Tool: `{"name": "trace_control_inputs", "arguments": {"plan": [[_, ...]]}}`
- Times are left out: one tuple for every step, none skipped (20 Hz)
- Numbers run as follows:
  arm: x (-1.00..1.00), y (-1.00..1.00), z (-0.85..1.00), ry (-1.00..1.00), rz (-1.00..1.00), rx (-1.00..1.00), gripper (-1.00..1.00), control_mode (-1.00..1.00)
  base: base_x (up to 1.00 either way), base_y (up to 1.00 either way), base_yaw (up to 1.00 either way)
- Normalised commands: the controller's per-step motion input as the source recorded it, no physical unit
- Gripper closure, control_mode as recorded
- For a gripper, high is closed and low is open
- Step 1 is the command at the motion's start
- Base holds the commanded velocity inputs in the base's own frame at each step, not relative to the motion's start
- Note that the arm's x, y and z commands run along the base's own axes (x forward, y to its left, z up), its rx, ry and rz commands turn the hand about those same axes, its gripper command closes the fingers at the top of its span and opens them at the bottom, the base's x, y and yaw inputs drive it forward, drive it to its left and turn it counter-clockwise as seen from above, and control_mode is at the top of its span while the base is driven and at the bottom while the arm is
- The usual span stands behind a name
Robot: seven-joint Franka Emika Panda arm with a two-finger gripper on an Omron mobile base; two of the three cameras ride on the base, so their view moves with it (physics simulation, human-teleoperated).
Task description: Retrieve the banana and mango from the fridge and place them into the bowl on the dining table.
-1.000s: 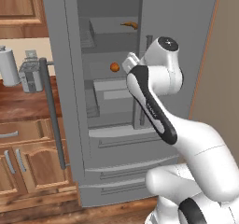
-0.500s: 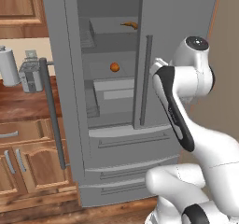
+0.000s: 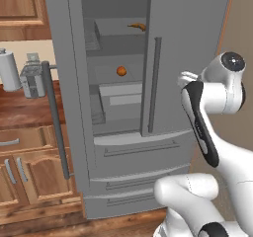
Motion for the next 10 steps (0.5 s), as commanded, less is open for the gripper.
{"name": "trace_control_inputs", "arguments": {"plan": [[0.74, -0.06, 0.01, -0.03, 0.29, -0.13, -1.0, -1.0, 0.0, 0.0, 0.0], [0.74, 0.0, 0.0, 0.0, 0.31, -0.1, -1.0, -1.0, 0.0, 0.0, 0.0], [0.74, 0.0, 0.0, 0.0, 0.34, -0.08, -1.0, -1.0, 0.0, 0.0, 0.0], [0.61, 0.0, 0.0, 0.0, 0.34, -0.09, -1.0, -1.0, 0.0, 0.0, 0.0], [0.56, 0.1, 0.0, 0.0, 0.35, -0.09, -1.0, -1.0, 0.0, 0.0, 0.0], [0.54, 0.16, 0.0, 0.01, 0.35, -0.09, -1.0, -1.0, 0.0, 0.0, 0.0], [0.56, 0.23, 0.0, 0.04, 0.32, -0.09, -1.0, -1.0, 0.0, 0.0, 0.0], [0.61, 0.33, 0.0, 0.04, 0.27, -0.09, -1.0, -1.0, 0.0, 0.0, 0.0], [0.64, 0.41, 0.0, 0.04, 0.22, -0.08, -1.0, -1.0, 0.0, 0.0, 0.0], [0.67, 0.36, 0.0, 0.02, 0.17, -0.06, -1.0, -1.0, 0.0, 0.0, 0.0]]}}
